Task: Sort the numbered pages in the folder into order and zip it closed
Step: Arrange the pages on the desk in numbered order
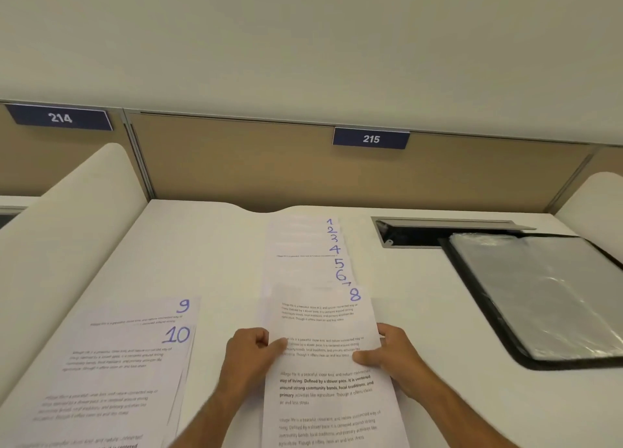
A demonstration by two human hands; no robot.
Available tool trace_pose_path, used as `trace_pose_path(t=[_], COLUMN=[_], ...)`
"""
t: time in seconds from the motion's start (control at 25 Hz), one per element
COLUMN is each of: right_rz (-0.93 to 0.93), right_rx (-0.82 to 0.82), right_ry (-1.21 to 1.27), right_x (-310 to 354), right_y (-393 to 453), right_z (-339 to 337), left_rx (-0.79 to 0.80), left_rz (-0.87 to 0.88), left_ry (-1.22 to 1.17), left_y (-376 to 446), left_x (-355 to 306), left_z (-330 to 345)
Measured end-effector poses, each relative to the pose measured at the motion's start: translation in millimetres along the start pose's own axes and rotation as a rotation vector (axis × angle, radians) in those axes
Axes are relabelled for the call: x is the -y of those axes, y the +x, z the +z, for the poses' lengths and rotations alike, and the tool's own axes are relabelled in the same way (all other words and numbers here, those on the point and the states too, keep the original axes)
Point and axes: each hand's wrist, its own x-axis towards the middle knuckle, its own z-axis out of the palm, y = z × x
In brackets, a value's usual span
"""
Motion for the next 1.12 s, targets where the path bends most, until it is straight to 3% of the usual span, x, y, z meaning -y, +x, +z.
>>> trace_pose_path(t=[0.16,0.28,0.68,1.12], right_rz=[-0.029,-0.076,-0.105,-0.099], right_rx=[-0.231,-0.292,-0.415,-0.403], right_ry=[-0.297,-0.391,-0.693,-0.714], right_x=[-10.6,-9.6,-22.3,-17.0], right_y=[-14.5,-21.2,-29.0,-30.0], right_z=[0.2,-0.3,4.1,24.3], left_rx=[-0.033,-0.059,-0.241,-0.305], left_rz=[0.013,0.005,-0.018,-0.041], left_ry=[0.196,0.256,0.249,0.192], left_y=[-11.0,-15.9,-31.9,-29.9], left_x=[4.3,2.4,1.9,0.0], left_z=[1.4,0.7,7.8,5.6])
